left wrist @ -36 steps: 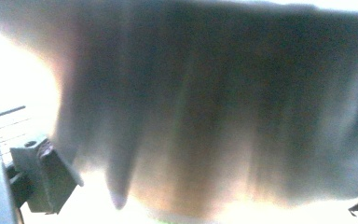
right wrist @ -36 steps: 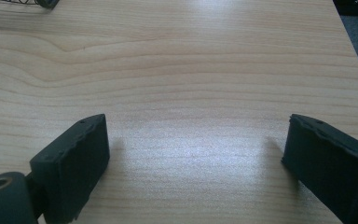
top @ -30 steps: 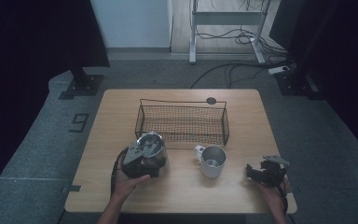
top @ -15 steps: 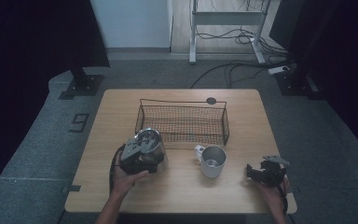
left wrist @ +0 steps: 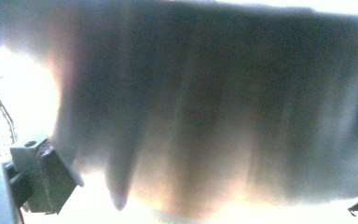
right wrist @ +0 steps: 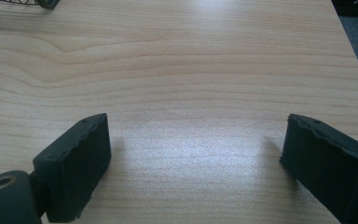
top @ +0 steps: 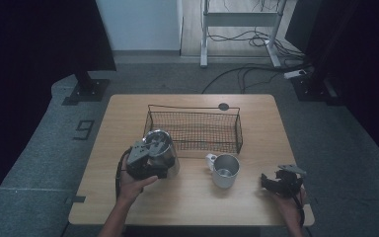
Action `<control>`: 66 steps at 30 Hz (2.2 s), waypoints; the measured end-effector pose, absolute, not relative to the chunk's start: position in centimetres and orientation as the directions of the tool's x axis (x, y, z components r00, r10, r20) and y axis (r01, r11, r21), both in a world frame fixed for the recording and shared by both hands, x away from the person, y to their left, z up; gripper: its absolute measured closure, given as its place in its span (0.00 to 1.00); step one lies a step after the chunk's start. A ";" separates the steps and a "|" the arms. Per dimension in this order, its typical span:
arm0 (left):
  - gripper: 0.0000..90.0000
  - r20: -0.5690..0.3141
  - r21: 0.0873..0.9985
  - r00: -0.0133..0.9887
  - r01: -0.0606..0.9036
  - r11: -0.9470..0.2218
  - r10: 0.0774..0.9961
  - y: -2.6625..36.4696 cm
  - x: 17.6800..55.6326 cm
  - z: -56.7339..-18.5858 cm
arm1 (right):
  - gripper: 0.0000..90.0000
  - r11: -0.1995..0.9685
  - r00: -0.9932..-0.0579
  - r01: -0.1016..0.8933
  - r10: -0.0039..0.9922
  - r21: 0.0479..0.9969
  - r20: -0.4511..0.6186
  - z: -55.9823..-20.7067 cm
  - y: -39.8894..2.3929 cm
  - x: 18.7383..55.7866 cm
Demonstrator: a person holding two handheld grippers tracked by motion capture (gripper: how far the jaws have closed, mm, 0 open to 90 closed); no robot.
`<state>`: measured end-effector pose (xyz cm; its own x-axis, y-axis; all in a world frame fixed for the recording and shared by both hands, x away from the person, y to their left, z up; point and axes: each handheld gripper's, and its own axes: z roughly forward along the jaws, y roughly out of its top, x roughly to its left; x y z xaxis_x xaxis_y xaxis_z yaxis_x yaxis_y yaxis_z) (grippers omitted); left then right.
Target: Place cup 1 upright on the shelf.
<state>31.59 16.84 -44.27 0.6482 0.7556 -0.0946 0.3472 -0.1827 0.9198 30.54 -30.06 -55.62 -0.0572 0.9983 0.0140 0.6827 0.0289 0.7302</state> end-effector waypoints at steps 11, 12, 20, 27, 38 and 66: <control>0.04 -0.094 0.925 0.640 0.340 -0.171 0.762 17.4 32.0 -43.0 | 0.09 0.028 -0.056 0.682 0.998 0.731 0.014 -55.6 -30.1 30.5; 0.04 -0.095 0.925 0.640 0.340 -0.170 0.763 17.4 32.0 -43.0 | 0.09 0.026 -0.055 0.683 0.998 0.730 0.016 -55.6 -30.1 30.5; 0.04 -0.113 0.925 0.640 0.348 -0.156 0.760 17.8 32.6 -42.6 | 0.09 0.027 -0.055 0.682 0.998 0.731 0.014 -55.6 -30.1 30.5; 0.04 -0.103 0.924 0.636 0.345 -0.163 0.765 17.7 32.9 -42.3 | 0.10 0.027 -0.055 0.681 0.998 0.731 0.014 -55.6 -30.1 30.5; 0.04 -0.087 0.924 0.632 0.340 -0.174 0.770 17.4 33.8 -41.4 | 0.10 0.026 -0.054 0.681 0.998 0.732 0.015 -55.6 -30.1 30.5; 0.04 -0.061 0.926 0.630 0.326 -0.192 0.774 16.7 35.6 -39.8 | 0.10 0.028 -0.056 0.679 0.998 0.733 0.014 -55.6 -30.1 30.5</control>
